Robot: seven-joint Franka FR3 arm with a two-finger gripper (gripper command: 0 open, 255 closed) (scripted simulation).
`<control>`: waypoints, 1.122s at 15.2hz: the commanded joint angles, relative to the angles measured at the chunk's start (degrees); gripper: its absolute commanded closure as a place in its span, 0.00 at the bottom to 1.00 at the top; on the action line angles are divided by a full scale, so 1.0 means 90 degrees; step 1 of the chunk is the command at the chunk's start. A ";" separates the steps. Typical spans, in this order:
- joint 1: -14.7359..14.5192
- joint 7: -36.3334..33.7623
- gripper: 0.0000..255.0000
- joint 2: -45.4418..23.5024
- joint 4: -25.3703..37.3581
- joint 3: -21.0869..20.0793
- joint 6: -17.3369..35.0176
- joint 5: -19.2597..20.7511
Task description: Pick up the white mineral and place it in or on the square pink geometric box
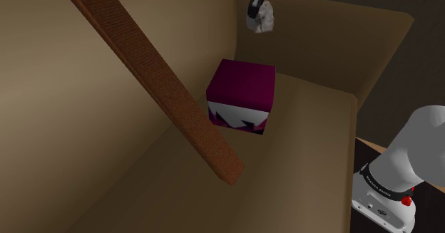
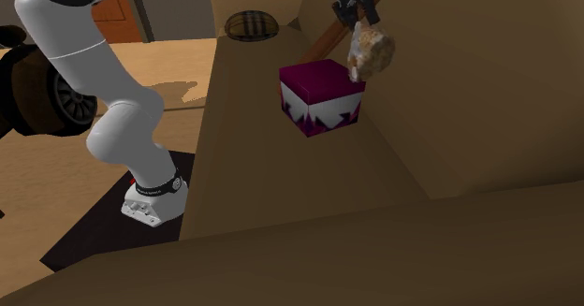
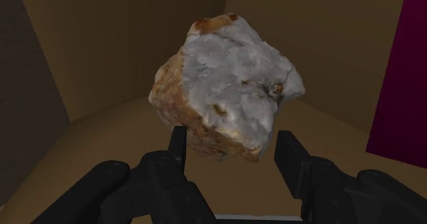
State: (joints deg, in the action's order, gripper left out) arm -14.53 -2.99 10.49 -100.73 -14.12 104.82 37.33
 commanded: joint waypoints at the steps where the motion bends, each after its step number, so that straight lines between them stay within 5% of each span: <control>1: -0.0130 -0.0233 1.00 -0.0044 0.0141 -0.0225 -0.0301 0.0026; 13: -0.1052 -0.1554 1.00 -0.1235 0.1928 -0.1610 -0.2323 0.0571; 17: -0.1015 -0.1732 1.00 -0.1088 0.1440 -0.1556 -0.2001 0.0480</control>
State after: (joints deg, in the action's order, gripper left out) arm -23.69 -18.07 0.70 -87.03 -28.15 86.22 41.67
